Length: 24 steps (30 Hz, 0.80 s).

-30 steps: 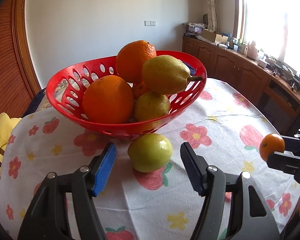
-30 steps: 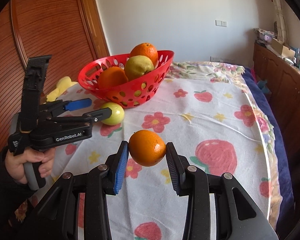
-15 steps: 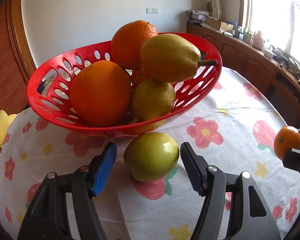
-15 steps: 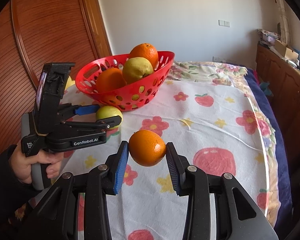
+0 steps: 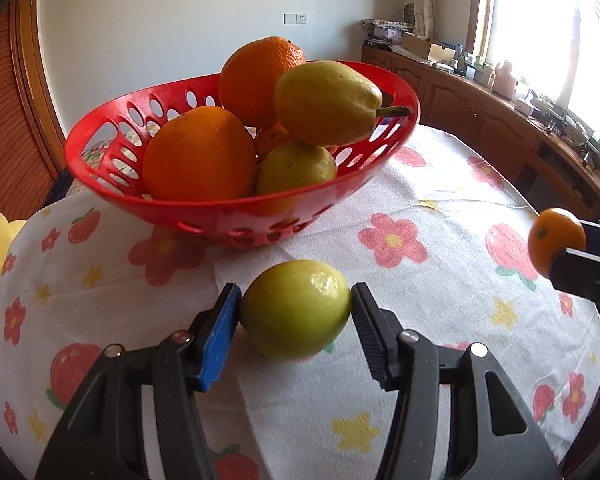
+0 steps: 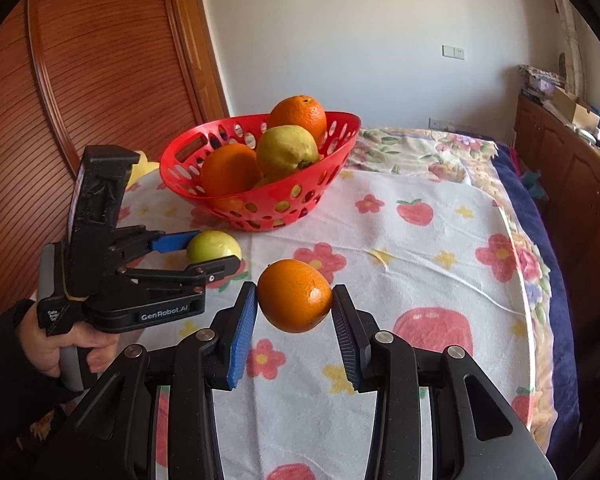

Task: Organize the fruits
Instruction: 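Grasp the green apple with the left tool while the right tool lifts the tangerine, then carry the green apple and tangerine over the red basket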

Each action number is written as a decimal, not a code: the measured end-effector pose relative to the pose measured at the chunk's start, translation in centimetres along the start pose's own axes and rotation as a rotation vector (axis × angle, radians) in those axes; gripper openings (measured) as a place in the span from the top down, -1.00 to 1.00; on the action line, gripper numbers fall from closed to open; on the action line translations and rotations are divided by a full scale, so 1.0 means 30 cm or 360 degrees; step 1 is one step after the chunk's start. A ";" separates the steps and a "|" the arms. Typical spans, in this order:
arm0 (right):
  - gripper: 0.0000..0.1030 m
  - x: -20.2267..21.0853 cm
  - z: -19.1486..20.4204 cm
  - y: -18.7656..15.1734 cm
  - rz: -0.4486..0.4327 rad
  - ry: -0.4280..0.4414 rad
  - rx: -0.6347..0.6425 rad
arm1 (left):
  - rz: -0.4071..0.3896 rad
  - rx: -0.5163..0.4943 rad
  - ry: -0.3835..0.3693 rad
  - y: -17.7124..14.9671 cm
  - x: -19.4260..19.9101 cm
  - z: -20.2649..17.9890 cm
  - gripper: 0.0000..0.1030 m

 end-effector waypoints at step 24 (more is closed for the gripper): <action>0.27 0.031 0.064 0.251 -0.0151 0.0022 0.0117 | -0.0271 -0.0037 0.0042 0.188 0.280 0.124 -0.07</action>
Point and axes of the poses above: each gripper's, at about its wrist camera, not at the fingertips, and x roughly against the way its jaws point, z to its left, y to its top, the point moved 9 cm from there along -x, roughly the way its jaws point, and after that the axes turned 15 degrees about -x, right-handed, at the moved point
